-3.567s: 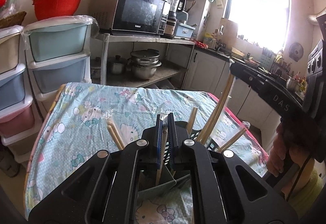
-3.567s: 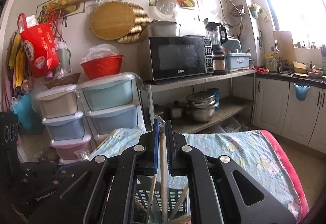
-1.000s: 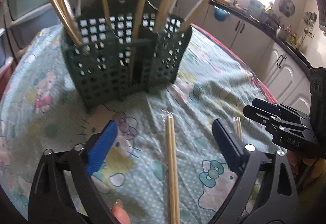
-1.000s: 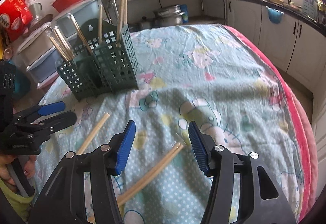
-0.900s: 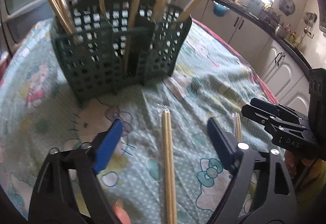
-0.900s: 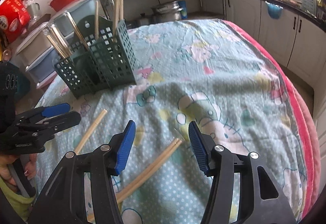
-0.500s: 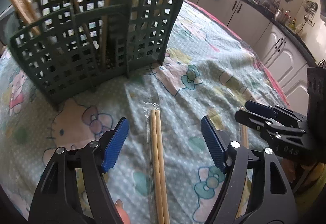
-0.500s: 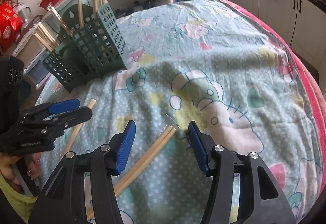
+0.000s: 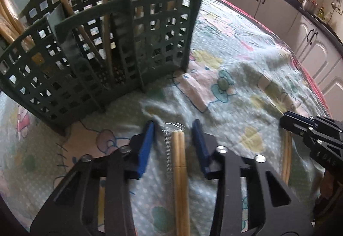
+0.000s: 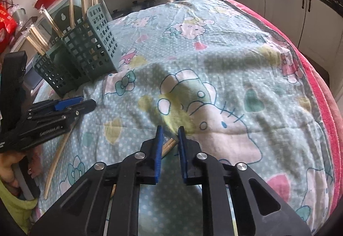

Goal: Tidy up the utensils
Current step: 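Close the left gripper on a wrapped chopstick while the right gripper grasps another, then lift the left gripper's chopstick above the caddy while the right gripper raises its chopstick over it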

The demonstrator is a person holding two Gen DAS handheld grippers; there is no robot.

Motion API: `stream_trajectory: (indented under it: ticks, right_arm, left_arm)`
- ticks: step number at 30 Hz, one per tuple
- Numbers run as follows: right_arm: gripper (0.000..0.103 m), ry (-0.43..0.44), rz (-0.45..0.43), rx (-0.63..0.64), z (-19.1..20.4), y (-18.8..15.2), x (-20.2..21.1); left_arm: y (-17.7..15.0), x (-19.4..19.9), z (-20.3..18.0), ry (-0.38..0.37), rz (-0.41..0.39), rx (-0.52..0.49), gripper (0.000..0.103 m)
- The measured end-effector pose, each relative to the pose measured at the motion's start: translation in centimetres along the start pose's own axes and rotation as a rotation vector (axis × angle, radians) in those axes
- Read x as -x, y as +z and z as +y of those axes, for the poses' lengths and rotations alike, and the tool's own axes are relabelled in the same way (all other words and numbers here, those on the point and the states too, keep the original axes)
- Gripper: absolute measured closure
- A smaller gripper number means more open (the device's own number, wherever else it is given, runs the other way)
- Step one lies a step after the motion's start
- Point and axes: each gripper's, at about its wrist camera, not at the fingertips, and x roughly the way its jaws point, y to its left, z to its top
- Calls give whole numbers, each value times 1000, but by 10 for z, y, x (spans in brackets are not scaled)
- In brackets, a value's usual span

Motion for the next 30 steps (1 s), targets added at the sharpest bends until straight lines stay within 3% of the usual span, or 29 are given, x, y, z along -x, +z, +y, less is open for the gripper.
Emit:
stream_trajectory:
  ticks: [2, 7, 13, 30]
  right_arm:
    - [92, -7, -4, -5, -2, 1, 4]
    - [94, -10, -44, -28, -12, 5, 20]
    - [96, 45, -144, -30, -14, 16, 53]
    - [99, 172, -347, 158, 64, 59, 123]
  left_arm:
    - [1, 1, 5, 6, -1, 9, 90]
    - [2, 11, 18, -43, -10, 44, 93]
    - [8, 47, 20, -90, -102, 60, 94]
    - [30, 156, 47, -106, -370, 113, 96]
